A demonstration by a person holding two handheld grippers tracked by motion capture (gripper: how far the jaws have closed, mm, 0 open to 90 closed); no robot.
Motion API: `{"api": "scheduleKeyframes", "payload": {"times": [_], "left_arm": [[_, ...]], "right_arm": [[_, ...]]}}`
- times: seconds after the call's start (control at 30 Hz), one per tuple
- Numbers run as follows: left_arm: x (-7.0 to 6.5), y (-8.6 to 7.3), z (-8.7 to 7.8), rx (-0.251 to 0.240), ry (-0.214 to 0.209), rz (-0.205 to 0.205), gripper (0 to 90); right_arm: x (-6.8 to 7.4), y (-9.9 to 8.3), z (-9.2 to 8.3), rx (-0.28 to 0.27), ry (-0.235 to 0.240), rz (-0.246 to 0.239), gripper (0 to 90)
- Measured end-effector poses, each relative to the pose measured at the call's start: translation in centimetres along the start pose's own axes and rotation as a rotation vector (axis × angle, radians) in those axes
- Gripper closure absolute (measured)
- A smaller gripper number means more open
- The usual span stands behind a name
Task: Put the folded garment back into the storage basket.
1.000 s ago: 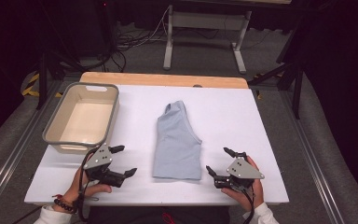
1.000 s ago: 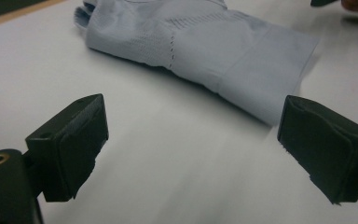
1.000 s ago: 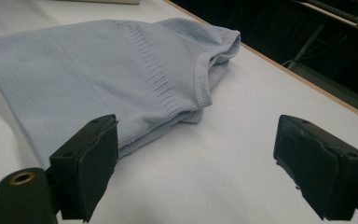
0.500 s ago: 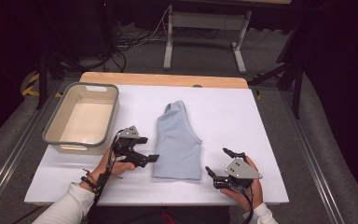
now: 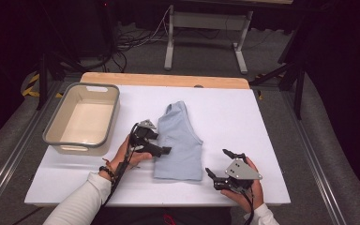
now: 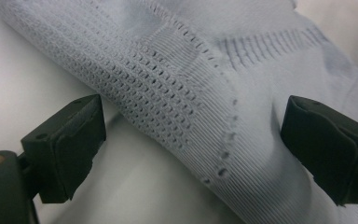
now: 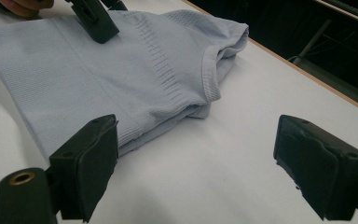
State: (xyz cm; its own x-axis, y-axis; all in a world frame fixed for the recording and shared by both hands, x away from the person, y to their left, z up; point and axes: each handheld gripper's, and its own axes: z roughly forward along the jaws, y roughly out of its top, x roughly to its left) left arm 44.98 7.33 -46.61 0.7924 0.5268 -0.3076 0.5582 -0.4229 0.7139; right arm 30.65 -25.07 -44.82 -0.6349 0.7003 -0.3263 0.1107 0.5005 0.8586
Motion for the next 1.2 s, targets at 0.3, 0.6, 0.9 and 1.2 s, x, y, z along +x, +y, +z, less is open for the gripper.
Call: {"api": "scheduleKeyframes", "payload": {"times": [0.3,0.6,0.9,1.2], "left_arm": [[-0.6,0.7,1.1,-0.018,-0.026,-0.008,14.2],[-0.8,1.2,1.7,-0.016,-0.014,-0.001,33.1],[-1.3,1.3,1.4,-0.035,-0.035,0.044,63.8],[-2.1,1.3,0.5,-0.095,-0.027,0.109,69.4]], "right_arm": [[0.1,0.0,0.2,0.010,0.011,-0.006,14.8],[0.2,-0.1,0.3,0.016,0.027,-0.006,14.8],[0.4,-0.1,0.5,0.031,0.044,-0.020,15.2],[0.6,-0.1,0.6,0.042,0.053,-0.019,15.8]]}}
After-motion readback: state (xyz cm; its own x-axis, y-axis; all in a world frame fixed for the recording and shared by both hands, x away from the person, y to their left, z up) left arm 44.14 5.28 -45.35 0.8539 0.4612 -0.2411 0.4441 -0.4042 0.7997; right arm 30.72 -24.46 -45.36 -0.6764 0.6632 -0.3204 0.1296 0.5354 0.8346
